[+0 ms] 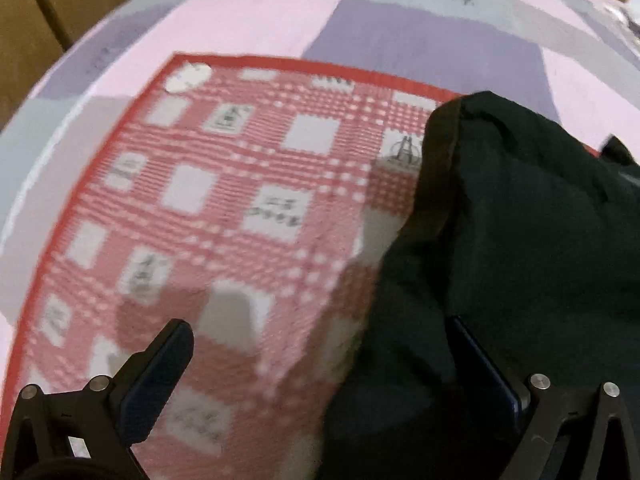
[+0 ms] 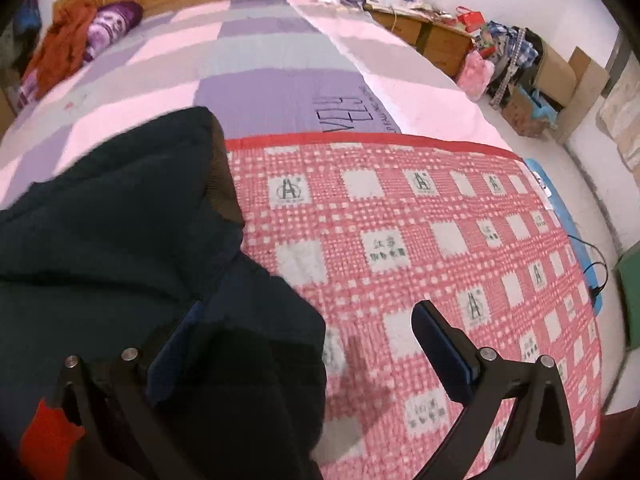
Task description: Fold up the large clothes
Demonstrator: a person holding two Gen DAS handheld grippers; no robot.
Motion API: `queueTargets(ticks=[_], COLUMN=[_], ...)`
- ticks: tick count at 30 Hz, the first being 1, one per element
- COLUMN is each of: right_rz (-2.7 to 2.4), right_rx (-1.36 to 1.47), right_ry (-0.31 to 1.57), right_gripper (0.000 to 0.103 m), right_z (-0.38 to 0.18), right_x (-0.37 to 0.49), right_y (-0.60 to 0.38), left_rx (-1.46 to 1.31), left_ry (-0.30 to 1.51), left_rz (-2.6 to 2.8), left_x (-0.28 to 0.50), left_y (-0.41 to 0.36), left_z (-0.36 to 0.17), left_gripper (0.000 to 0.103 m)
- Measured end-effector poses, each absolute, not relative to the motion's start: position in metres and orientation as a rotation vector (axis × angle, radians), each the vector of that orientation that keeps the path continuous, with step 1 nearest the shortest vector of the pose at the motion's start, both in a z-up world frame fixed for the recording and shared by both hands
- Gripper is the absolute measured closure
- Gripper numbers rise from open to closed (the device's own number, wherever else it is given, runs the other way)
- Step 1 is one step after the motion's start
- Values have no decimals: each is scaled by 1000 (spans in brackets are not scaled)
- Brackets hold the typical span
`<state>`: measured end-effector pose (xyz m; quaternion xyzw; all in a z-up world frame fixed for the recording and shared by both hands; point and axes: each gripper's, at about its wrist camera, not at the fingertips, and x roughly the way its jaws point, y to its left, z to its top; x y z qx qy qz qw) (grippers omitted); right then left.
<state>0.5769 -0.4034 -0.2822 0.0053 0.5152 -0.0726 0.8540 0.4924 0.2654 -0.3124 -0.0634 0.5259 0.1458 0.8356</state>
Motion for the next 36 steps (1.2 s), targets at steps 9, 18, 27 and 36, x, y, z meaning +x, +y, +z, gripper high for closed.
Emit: queueTargets(ticks=[9,18,27,36], right_rz=[-57,83,225,249], right_rx=[81,182,219,276], right_ry=[1052,1135,1175,1259], right_gripper=[0,0,0,0], right_z=[-255,-282,-296,-325], right_x=[438,378,405,423], right_y=[-422,-408,-389,-376], left_rx=[-169,-198,-250,-309], left_ry=[1056,1150,1079,1154], left_rz=[111,-59,-159,-246], left_x=[371,326,346,389], left_y=[270,233,231,225], left_z=[-302,-338,-322,-345], left_gripper=[0,0,0,0])
